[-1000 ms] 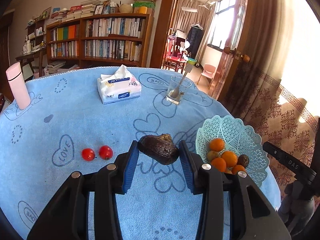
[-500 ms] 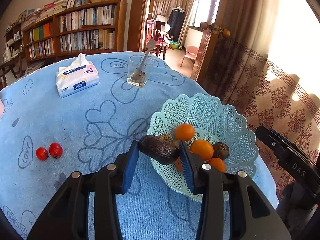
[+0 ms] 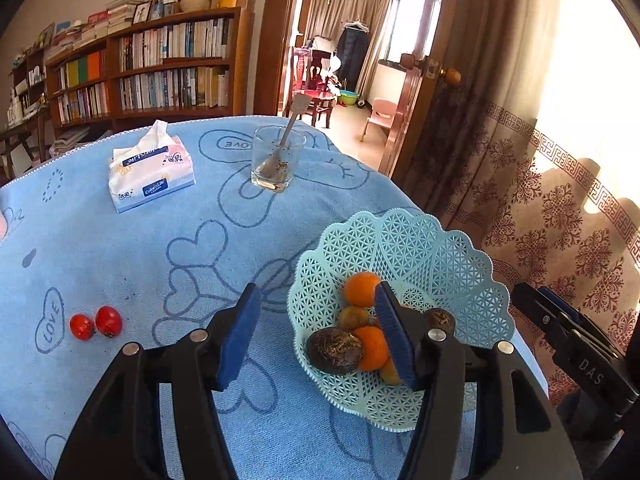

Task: Organize fruits
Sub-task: 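Lower the avocado into the mint basket and open the left gripper, then grasp a red cherry tomato with the left gripper while the right grasps the other tomato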

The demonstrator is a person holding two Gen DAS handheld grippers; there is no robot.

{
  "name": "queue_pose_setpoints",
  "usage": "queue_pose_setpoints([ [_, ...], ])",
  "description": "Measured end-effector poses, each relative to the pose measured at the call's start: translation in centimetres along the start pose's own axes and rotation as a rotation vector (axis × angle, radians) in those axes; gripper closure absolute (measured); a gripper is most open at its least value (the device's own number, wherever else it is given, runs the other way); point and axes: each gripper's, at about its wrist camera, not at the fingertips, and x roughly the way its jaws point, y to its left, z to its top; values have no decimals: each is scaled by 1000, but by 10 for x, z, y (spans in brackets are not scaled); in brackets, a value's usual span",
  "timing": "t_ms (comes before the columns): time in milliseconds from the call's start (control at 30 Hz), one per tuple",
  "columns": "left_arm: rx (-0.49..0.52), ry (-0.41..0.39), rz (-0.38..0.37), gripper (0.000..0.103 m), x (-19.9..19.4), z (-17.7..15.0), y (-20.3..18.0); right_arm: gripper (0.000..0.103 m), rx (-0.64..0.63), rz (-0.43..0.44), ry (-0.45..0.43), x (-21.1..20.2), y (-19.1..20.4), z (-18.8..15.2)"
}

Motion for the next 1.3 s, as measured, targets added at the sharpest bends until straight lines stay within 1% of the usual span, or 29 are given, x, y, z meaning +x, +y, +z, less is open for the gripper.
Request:
queue_pose_setpoints([
  [67, -20, -11, 22, 39, -5, 2, 12, 36, -7, 11, -2, -1, 5, 0],
  [267, -88, -39, 84, 39, -24, 7, 52, 36, -49, 51, 23, 3, 28, -4],
  [400, -117, -56, 138, 39, -39, 5, 82, 35, -76, 72, 31, 4, 45, -8],
  [533, -167, -67, 193, 39, -53, 1, 118, 35, -98, 93, 41, 6, 62, -11],
  [733, -237, -71, 248, 39, -67, -10, 163, 35, -145, 126, 62, 10, 89, -16],
  [833, -255, -60, 283, 39, -67, -18, 178, 35, -163, 144, 76, 13, 101, -19],
  [933, -264, -32, 297, 39, -59, -27, 187, 35, -186, 160, 88, 15, 112, -24],
  [967, -267, -19, 299, 41, -55, -30, 191, 35, -194, 164, 93, 16, 116, -25],
  [1067, -277, 18, 299, 46, -44, -38, 198, 35, -220, 179, 105, 18, 126, -29],
  [1300, -266, 82, 280, 50, -15, -52, 203, 35, -279, 206, 146, 27, 147, -42],
])
